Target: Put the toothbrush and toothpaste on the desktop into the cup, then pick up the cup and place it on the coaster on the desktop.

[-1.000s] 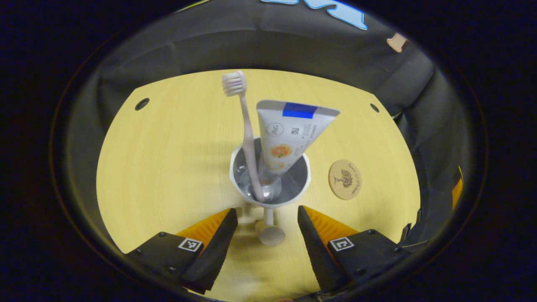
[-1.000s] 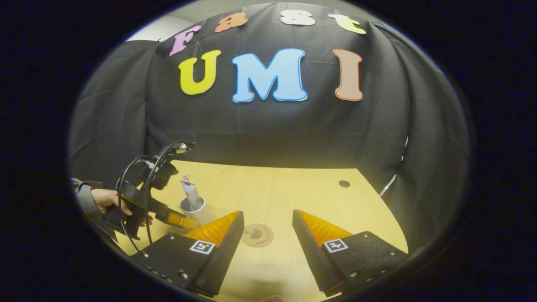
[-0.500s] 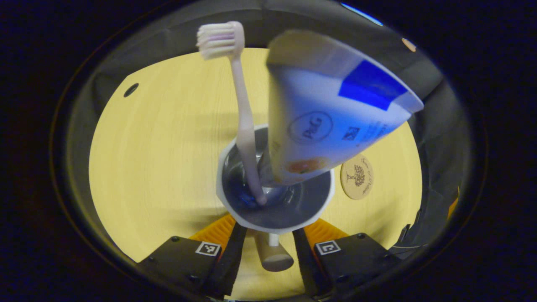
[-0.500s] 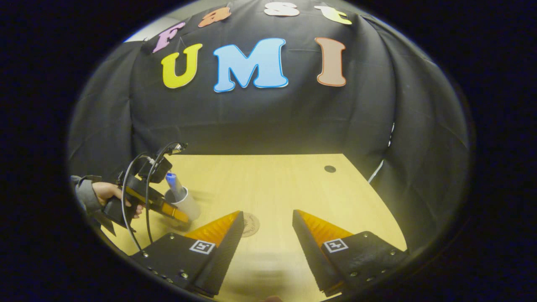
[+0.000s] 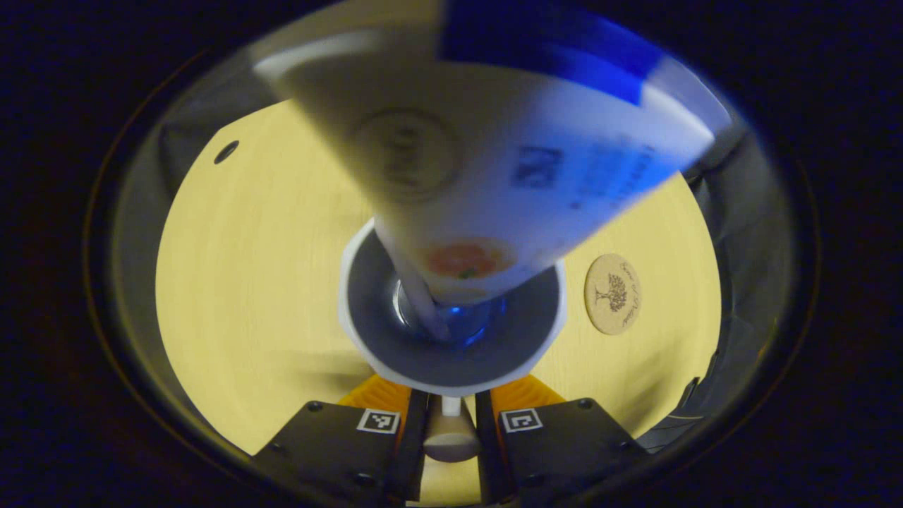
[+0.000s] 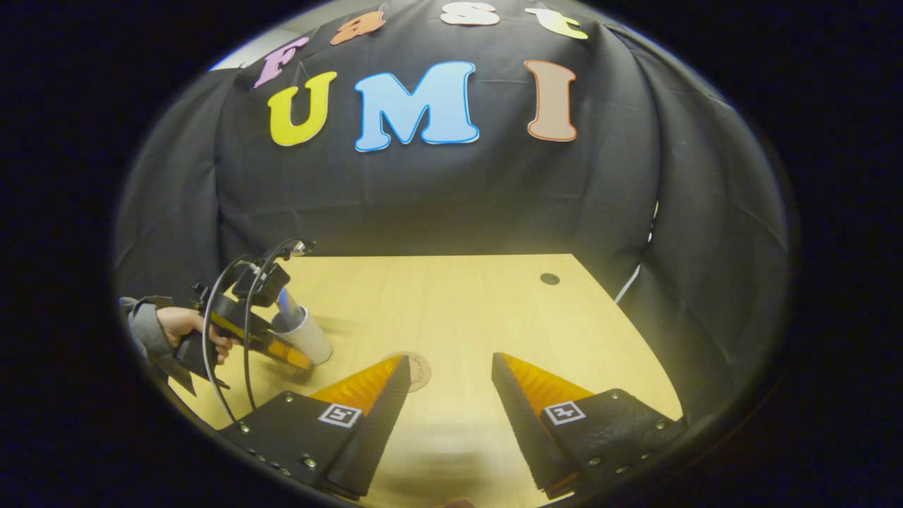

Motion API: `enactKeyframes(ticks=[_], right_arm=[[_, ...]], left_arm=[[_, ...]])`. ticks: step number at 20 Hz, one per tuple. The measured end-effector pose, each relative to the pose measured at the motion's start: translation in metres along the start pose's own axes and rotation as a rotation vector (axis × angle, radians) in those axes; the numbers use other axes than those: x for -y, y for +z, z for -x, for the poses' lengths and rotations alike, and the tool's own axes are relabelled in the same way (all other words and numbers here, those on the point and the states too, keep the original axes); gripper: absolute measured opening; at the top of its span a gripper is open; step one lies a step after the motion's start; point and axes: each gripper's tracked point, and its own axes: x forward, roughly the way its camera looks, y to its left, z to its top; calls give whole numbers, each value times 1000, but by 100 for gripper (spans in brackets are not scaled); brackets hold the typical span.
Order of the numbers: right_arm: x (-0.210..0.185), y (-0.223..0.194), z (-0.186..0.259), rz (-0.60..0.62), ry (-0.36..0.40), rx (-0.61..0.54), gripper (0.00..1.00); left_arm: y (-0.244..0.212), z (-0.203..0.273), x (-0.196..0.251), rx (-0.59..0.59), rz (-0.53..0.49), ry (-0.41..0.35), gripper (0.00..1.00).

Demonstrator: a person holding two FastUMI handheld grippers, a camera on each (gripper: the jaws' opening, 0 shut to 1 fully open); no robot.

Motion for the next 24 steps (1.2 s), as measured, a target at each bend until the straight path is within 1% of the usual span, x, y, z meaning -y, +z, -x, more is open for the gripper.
enactKeyframes(ticks=[1,2,3,4,6,9,11,13,14,17,24], right_arm=[[0,0,0,1,1,1,79],[1,0,3,3,0,1,79],[2,-1,3,6,-4,3,79],[4,-1,3,6,-7,2,79],[7,-1,6,-1,-12,2,79],[14,-3,7,-16,-21,3,79],[15,-2,8,-27,-20,4,79],[16,-2,9,-34,-18,6,79],[16,-2,9,-36,-17,8,79],[18,-1,9,-37,-17,12,79],[33,-8,10,-73,-35,3,79]], left_arm=[[0,0,1,7,-6,4,36],[0,-1,0,20,-8,13,38],[1,0,2,21,-9,12,35],[-1,0,3,23,-8,11,36],[-2,-1,7,31,-19,13,35],[6,6,12,62,-60,30,36],[10,12,18,78,-93,39,35],[12,17,32,88,-123,25,36],[11,18,41,89,-137,15,35],[10,19,72,82,-176,-25,36],[8,8,145,61,-265,-96,36]])
